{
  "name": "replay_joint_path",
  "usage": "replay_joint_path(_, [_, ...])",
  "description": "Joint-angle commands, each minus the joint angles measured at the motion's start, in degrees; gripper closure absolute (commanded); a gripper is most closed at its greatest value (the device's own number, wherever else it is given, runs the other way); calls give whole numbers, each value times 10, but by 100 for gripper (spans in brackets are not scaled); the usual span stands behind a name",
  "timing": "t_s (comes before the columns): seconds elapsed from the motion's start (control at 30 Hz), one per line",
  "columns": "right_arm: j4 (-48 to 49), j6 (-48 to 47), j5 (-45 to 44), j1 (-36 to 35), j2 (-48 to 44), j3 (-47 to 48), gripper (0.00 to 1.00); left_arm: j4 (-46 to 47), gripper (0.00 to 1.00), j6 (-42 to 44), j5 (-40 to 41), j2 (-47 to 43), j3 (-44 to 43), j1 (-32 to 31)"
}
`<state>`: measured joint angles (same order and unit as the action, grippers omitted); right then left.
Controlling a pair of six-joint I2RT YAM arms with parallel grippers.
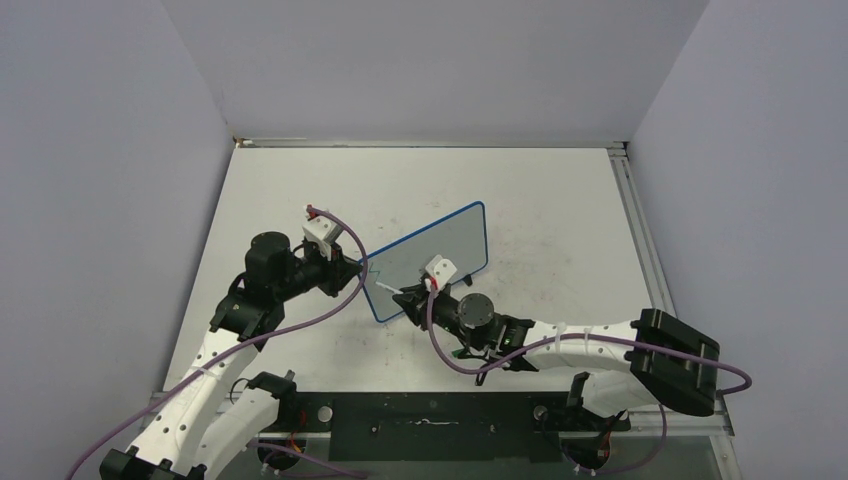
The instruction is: Write a sentence on the whiteboard
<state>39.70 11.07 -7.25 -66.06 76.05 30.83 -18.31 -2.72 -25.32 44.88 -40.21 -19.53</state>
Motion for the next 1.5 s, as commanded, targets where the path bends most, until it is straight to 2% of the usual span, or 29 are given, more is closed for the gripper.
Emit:
replay_joint_path(0.0, [26, -10, -10, -7, 7, 14, 95, -14, 100, -1, -4, -5, -2, -4])
replay_joint_path(0.4, [7, -38, -79, -35, -86, 0, 95, -15, 100, 0, -2, -6, -2, -5])
replay_joint_path(1.47, [26, -68, -98, -32, -26, 23, 95, -14, 100, 1, -8, -2, -2, -6])
